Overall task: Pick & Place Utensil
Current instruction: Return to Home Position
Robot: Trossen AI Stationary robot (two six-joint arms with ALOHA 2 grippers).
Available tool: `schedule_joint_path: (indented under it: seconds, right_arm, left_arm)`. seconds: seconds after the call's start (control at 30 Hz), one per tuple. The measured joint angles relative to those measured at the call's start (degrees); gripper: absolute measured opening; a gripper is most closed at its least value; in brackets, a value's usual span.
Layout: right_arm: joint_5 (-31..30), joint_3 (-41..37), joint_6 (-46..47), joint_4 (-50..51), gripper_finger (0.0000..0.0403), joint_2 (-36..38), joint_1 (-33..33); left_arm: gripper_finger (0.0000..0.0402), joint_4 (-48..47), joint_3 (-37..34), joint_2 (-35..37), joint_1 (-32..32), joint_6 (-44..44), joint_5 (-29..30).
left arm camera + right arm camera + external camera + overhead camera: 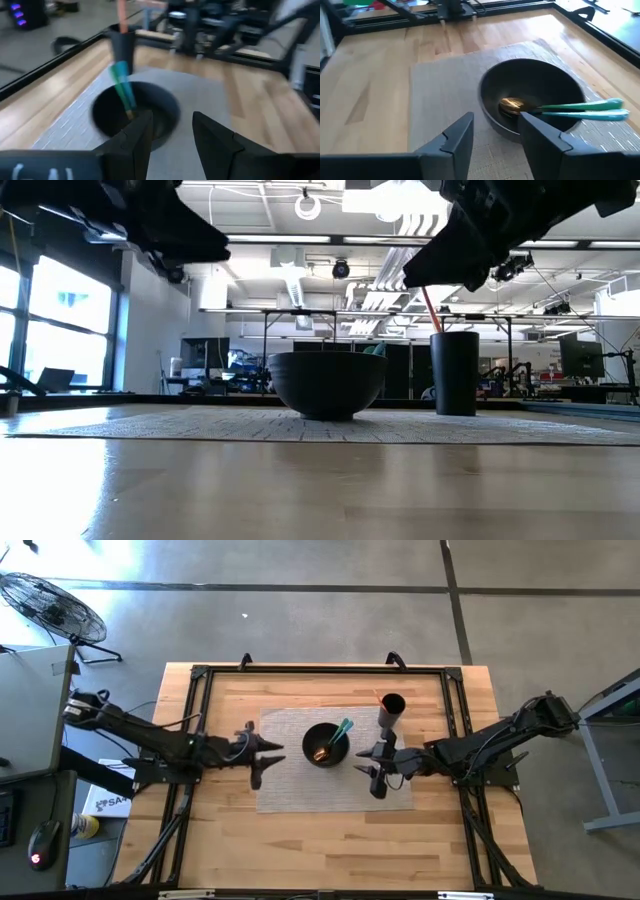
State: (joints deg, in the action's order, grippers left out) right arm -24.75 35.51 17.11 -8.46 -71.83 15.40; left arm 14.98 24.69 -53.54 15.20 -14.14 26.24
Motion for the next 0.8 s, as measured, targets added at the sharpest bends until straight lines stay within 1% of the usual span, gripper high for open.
schedule_joint_path:
  seconds: [0.1, 0.27, 0.37, 0.43, 0.5, 0.63, 0.73, 0.8]
  right_arm:
    - [2.64, 0.0, -2.21, -1.26, 0.0127, 0.0, 0.0]
    - [8.01, 0.0, -5.59, -4.27, 0.0065, 0.0, 0.0]
    - [10.59, -0.07, -7.33, -5.64, 0.0028, 0.0, 0.0]
    - [12.85, -1.22, -8.6, -8.96, 0.0008, 0.0, 0.0]
    - [15.76, -3.14, -9.75, -12.83, 0.0005, 0.0, -0.21]
    - [21.18, -7.6, -9.87, -20.3, 0.0017, 0.0, -2.02]
    - [22.56, -10.46, -8.89, -25.0, 0.0016, 0.04, -4.1]
    - [23.73, -11.72, -8.13, -25.74, 0.0011, 1.06, -5.57]
  left_arm:
    - [0.0138, 1.37, 0.0, -0.02, 2.15, 1.63, -0.43]
    - [0.0138, 1.94, 0.0, 0.48, 4.1, 4.12, -0.4]
    - [0.0138, 1.09, 0.0, 2.26, 4.68, 6.51, -0.36]
    - [0.0138, 0.09, 0.0, 4.39, 4.88, 7.4, -0.44]
    - [0.0138, -1.39, 0.0, 6.64, 4.9, 8.03, -0.48]
    - [0.0138, -5.34, -0.06, 9.44, 4.86, 7.92, -0.19]
    - [0.0138, -3.7, -2.78, 10.8, 4.76, 8.29, -0.18]
    - [0.0138, -2.1, -5.22, 12.11, 4.68, 8.85, -0.03]
